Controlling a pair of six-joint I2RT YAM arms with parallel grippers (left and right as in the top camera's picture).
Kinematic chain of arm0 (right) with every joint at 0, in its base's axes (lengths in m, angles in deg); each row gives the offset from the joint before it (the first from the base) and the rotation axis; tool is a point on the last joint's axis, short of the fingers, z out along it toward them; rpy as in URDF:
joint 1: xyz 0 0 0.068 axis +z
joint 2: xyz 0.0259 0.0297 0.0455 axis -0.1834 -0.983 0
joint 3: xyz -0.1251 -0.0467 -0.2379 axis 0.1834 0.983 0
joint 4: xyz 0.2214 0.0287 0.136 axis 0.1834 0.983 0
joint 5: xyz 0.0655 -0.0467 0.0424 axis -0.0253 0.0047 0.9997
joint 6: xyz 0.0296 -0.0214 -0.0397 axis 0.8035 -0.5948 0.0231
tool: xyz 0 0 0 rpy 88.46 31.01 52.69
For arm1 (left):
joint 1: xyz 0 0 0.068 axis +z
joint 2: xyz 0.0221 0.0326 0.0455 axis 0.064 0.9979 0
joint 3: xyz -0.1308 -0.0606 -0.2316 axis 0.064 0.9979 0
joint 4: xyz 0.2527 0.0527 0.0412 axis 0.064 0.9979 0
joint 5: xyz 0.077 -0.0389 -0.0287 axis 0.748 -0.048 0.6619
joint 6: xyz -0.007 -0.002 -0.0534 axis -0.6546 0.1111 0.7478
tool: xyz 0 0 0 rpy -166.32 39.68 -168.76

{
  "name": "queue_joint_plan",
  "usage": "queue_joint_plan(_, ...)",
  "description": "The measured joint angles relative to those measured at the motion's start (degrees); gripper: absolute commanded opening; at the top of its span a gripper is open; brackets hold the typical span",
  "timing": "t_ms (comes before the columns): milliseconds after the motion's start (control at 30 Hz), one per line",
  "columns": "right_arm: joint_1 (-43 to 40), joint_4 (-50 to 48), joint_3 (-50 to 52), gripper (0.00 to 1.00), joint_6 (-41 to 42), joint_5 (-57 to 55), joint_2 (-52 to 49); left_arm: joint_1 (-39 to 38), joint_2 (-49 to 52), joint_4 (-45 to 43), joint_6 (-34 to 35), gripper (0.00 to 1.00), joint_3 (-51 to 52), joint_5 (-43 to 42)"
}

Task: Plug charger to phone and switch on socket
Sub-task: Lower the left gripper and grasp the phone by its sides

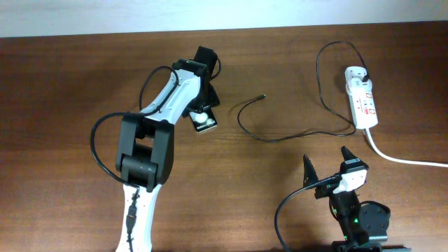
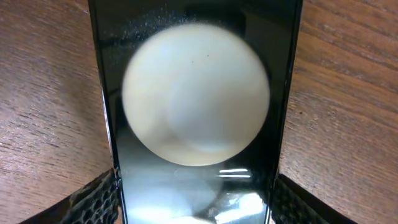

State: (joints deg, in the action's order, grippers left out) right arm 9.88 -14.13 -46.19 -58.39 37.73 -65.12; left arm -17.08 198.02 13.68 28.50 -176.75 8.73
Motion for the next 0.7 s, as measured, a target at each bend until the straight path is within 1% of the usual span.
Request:
queue_joint_plan(133,0.0,0.0,0.0,0.99,0.0,0.0,0.0,0.1,3.9,11.6,0.2,0.54,-8.4,-4.4)
queue_joint_plan(233,0.0,0.0,0.0,0.99,0.0,0.0,0.0,-0.1,6.0,17.8,0.2,0.55,-12.7,-5.5)
queue_joint_plan(267,0.0,0.0,0.0,0.99,0.0,0.0,0.0,-0.1,6.3,18.5,0.2,0.56,-13.6,-5.5)
queue_joint_plan(400,0.0,0.0,0.0,0.99,0.0,0.0,0.0,-0.1,6.3,18.6,0.2,0.56,-14.3,-5.1)
queue_joint_plan(433,0.0,0.0,0.0,0.99,0.0,0.0,0.0,-0.1,6.3,18.6,0.2,0.56,-14.3,-5.0)
queue_joint_plan(467,0.0,0.0,0.0,0.98,0.0,0.0,0.0,-0.1,6.3,18.6,0.2,0.60,-14.3,-4.9)
queue_joint_plan(567,0.0,0.0,0.0,0.99,0.0,0.0,0.0,-0.3,6.3,18.5,0.2,0.61,-14.3,-3.6)
queue_joint_plan(633,0.0,0.0,0.0,0.99,0.0,0.0,0.0,-1.0,6.4,16.5,0.2,0.63,-14.0,-1.9)
queue_joint_plan(667,0.0,0.0,0.0,0.99,0.0,0.0,0.0,-1.5,6.2,15.1,0.2,0.66,-12.7,-1.3)
queue_joint_plan(700,0.0,0.0,0.0,0.99,0.0,0.0,0.0,-1.8,5.7,14.1,0.2,0.72,-11.6,-1.1)
